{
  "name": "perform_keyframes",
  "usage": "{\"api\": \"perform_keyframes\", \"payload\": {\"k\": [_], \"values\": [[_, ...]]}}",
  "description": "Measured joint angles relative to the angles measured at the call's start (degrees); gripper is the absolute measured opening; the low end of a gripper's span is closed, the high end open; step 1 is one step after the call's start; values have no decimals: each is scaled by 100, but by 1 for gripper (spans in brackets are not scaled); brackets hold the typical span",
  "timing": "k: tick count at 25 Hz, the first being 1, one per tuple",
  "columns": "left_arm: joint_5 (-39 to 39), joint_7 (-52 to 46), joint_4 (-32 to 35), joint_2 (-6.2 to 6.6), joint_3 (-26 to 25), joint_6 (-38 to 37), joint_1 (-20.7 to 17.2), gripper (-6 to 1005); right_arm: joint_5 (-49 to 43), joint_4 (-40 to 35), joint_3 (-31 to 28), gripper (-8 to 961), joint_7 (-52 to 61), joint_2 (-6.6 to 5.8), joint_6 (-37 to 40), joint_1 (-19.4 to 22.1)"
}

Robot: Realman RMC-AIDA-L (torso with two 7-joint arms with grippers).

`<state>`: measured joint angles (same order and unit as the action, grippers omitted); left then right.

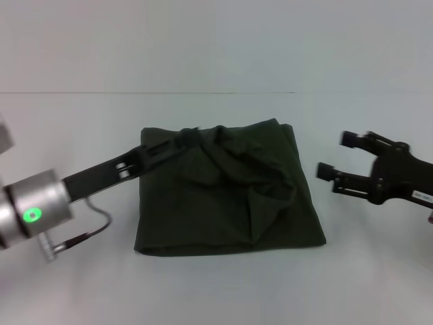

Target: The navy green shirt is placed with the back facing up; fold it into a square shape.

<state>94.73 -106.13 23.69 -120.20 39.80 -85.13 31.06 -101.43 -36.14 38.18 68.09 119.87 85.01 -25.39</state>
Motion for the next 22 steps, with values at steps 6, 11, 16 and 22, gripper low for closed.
{"api": "perform_keyframes", "payload": {"k": [6,11,16,22], "values": [[2,636,108,290,9,-388,-586,921,-22,-22,750,928,77,7,502,-527],[2,1213,268,289,7,-723,-855,921,22,579,1333,927,45,42,-4,-1112],[114,1419,307,272,-14,-754,-915,921,26,1361,1634,925,72,73,-720,-1740],[143,1530,318,274,-29,-739,-922,921,48,1981,1921,924,73,123,-1388,-2209]]}}
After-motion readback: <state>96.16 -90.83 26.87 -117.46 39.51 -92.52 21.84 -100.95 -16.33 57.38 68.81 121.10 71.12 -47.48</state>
